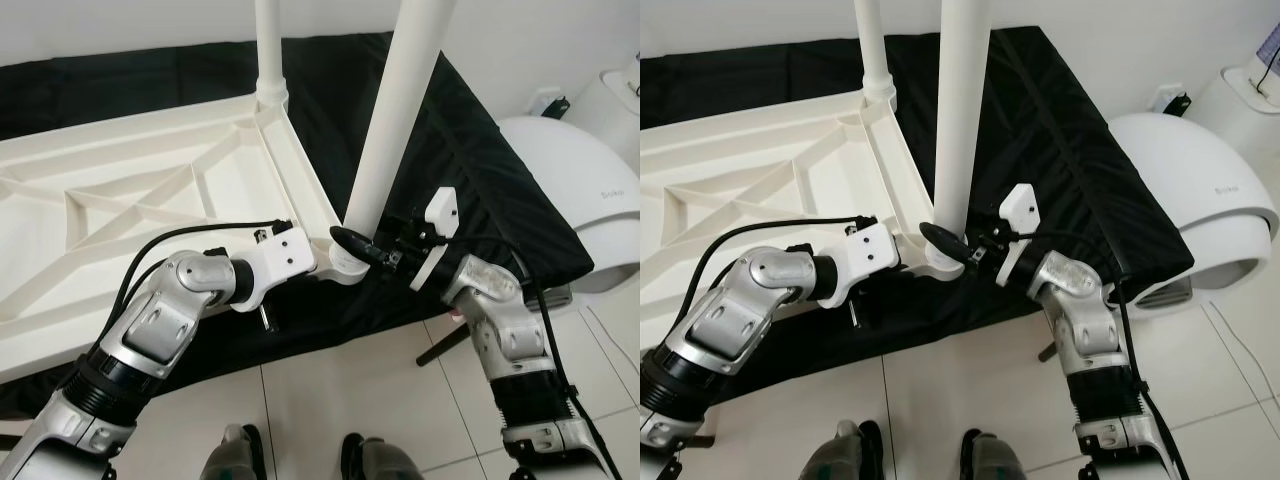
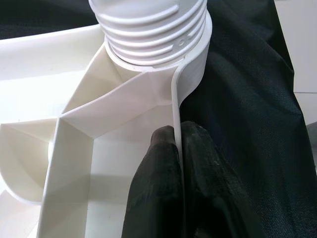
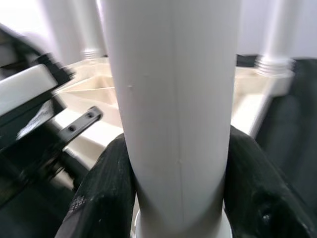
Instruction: Building children table
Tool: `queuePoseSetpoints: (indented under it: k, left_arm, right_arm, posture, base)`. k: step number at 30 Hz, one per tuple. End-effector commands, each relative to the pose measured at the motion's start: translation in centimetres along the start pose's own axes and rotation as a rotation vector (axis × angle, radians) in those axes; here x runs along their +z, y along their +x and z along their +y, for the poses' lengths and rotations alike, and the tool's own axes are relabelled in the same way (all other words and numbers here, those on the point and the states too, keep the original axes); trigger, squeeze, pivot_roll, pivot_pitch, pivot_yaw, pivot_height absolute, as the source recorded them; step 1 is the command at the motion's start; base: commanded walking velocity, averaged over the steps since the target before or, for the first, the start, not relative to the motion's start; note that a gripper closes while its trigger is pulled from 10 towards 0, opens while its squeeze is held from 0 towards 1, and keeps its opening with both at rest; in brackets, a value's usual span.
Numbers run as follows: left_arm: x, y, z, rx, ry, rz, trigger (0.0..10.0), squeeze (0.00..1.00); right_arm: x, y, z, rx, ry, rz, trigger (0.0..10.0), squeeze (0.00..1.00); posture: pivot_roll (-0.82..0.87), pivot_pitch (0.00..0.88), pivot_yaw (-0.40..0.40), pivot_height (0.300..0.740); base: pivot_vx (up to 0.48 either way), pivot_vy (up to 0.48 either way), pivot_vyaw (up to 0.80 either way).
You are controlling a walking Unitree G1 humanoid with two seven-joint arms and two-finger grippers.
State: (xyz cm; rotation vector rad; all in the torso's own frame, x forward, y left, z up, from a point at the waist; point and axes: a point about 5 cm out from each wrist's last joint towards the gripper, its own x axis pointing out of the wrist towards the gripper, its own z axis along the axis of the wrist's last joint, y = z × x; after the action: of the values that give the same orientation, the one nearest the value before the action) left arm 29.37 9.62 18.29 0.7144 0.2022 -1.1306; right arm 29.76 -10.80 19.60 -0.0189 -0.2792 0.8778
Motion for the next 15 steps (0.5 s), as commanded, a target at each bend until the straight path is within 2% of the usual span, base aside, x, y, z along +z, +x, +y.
queuePoseSetpoints:
  k: [1, 4, 6, 9, 12, 13, 14, 15]
  left_arm:
    - [-1.6, 0.8, -1.4, -0.044, -0.047, 0.062, 10.0, 0.0]
    - [-1.6, 0.8, -1.4, -0.044, -0.048, 0.062, 10.0, 0.0]
    - [-1.7, 0.8, -1.4, -0.043, -0.051, 0.061, 10.0, 0.0]
    - [-1.7, 0.8, -1.5, -0.043, -0.052, 0.061, 10.0, 0.0]
    - [-1.7, 0.7, -1.6, -0.043, -0.055, 0.061, 10.0, 0.0]
    - [-1.7, 0.7, -1.6, -0.043, -0.055, 0.061, 10.0, 0.0]
    - [-1.7, 0.7, -1.6, -0.045, -0.056, 0.061, 10.0, 0.0]
    - [-1.7, 0.7, -1.6, -0.045, -0.056, 0.061, 10.0, 0.0]
  right_arm:
    - [-0.3, 0.5, 0.9, -0.042, 0.085, -0.014, 0.0, 0.0]
    - [-0.3, 0.5, 1.0, -0.055, 0.091, -0.015, 0.0, 0.0]
    - [-0.7, 0.8, 2.1, -0.139, 0.102, -0.014, 0.0, 0.0]
    - [-0.9, 0.9, 2.5, -0.174, 0.096, -0.009, 0.0, 0.0]
    - [-0.9, 1.4, 3.6, -0.285, 0.043, 0.01, 0.0, 0.0]
    - [-0.9, 1.4, 3.6, -0.285, 0.043, 0.01, 0.0, 0.0]
    - [-1.0, 1.7, 4.2, -0.35, 0.024, 0.025, 0.0, 0.0]
    - [-1.0, 1.7, 4.2, -0.35, 0.024, 0.025, 0.0, 0.0]
  posture:
    - [-0.01, 0.215, -0.03, 0.74]
    - [-0.01, 0.215, -0.03, 0.74]
    - [-0.01, 0.218, -0.032, 0.74]
    - [0.0, 0.218, -0.032, 0.74]
    - [0.0, 0.218, -0.037, 0.74]
    - [0.0, 0.218, -0.037, 0.74]
    - [0.0, 0.217, -0.038, 0.74]
    - [0.0, 0.217, -0.038, 0.74]
  base:
    - [0.0, 0.0, 0.0]
    - [0.0, 0.0, 0.0]
    - [0.0, 0.0, 0.0]
    - [0.0, 0.0, 0.0]
    - [0.0, 0.0, 0.0]
    - [0.0, 0.0, 0.0]
    - [0.0, 0.0, 0.0]
    - [0.0, 0.0, 0.0]
